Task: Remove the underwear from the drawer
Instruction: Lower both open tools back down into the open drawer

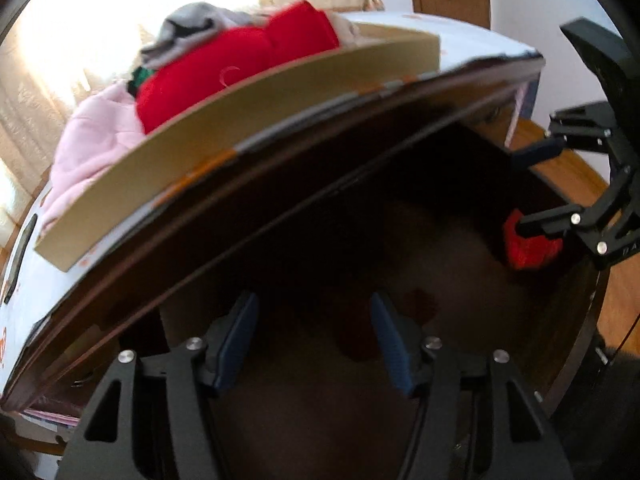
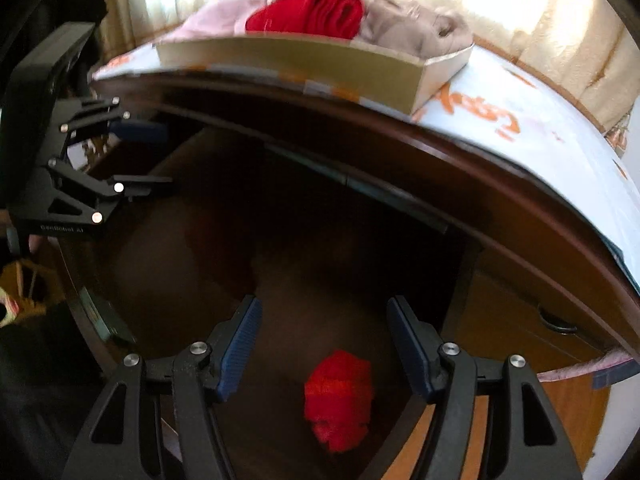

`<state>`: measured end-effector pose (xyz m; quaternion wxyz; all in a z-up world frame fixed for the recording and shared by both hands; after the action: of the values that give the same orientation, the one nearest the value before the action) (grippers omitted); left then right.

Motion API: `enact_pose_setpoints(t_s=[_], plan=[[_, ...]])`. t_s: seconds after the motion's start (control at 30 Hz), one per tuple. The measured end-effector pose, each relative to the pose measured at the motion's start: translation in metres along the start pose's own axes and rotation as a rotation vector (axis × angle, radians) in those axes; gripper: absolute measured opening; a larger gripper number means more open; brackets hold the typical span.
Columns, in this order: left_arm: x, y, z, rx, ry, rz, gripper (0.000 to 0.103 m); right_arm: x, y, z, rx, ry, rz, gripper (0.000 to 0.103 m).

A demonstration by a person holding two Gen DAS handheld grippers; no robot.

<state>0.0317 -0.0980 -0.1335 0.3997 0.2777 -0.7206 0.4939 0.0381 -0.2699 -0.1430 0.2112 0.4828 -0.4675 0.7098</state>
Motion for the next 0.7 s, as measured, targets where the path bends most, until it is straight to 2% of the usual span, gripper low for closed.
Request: enact_pose_setpoints(t_s=[0.3, 0.47, 0.7], plan=[[-0.021, 0.004, 0.007, -0.033, 0.032, -0.089, 0.063, -0.027, 0.009, -0.015, 0.13, 0.052, -0.155, 0.067], [-0.034, 0.006, 0.014, -0.1, 0.02, -0.153, 0.069, -0.042, 0.005, -0.021, 0.207, 0.076, -0.239, 0.067], [-0.053, 0.003, 0.021, -0.143, 0.081, -0.238, 0.069, -0.059, -0.002, -0.029, 0.303, 0.1, -0.342, 0.067]])
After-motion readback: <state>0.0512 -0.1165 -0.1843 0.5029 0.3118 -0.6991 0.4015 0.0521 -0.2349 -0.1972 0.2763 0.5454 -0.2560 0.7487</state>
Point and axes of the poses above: each gripper's, at about its wrist camera, not at the fingertips, and x roughly against the way its jaws point, z to its right, y to its underside, the point moved 1 cm from there along -x, roughly the way its jaws point, and after that the axes turned 5 degrees about -z, right-handed, at the moved point
